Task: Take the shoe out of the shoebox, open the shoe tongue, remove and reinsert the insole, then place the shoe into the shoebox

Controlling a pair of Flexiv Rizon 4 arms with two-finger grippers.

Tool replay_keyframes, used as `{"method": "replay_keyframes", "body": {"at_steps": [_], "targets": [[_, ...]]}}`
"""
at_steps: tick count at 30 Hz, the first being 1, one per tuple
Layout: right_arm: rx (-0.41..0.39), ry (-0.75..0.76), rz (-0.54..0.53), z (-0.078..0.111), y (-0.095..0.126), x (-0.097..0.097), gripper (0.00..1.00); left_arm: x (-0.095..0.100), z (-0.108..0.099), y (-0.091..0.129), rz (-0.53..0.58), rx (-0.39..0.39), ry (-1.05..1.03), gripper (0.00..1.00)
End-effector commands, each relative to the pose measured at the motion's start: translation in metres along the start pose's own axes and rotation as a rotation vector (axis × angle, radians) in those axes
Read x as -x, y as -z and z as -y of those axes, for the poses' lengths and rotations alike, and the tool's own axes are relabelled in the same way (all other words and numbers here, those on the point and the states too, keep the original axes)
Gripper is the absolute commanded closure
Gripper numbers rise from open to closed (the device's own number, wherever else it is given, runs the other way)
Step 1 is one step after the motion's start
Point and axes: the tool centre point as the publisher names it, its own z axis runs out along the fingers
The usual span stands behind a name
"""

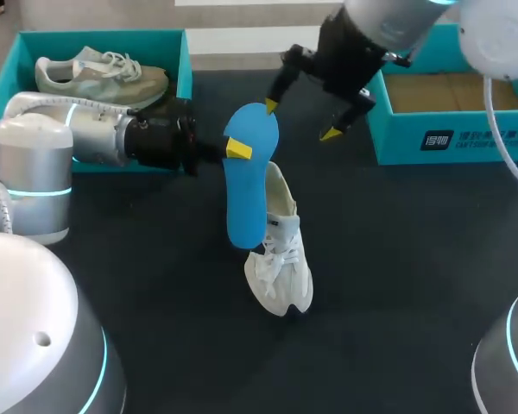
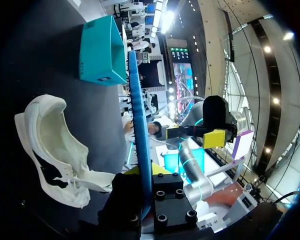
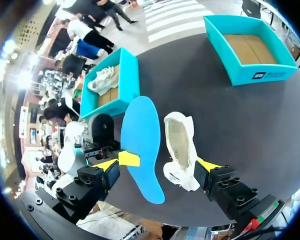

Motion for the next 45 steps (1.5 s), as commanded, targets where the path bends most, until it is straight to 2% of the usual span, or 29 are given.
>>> {"method": "replay_keyframes", "body": {"at_steps": [1, 10, 18, 23, 30, 36, 45], "targets": [[0.001, 0.014, -0.481, -0.003, -0.004, 0.011, 0.00, 0.001, 0.000, 0.000, 0.000, 0.001, 0.000, 1.00], [-0.035, 0.100, -0.714, -0.004, -0.016, 0.023, 0.00, 0.001, 0.000, 0.000, 0.000, 0.001, 0.000, 1.00], [-0.036, 0.110, -0.824, -0.003, -0.024, 0.038, 0.00, 0.001, 0.000, 0.000, 0.000, 0.001, 0.000, 1.00], [-0.025, 0.098, -0.877, -0.004, -0.023, 0.043, 0.00, 0.001, 0.000, 0.000, 0.000, 0.001, 0.000, 1.00], [-0.051, 0.131, -0.943, -0.002, -0.023, 0.044, 0.00, 0.001, 0.000, 0.000, 0.000, 0.001, 0.000, 1.00], [-0.062, 0.174, -0.962, -0.003, -0.023, 0.044, 0.00, 0.001, 0.000, 0.000, 0.000, 0.001, 0.000, 1.00], [-0.079, 0.155, -0.981, -0.006, -0.026, 0.048, 0.00, 0.001, 0.000, 0.000, 0.000, 0.001, 0.000, 1.00]]}}
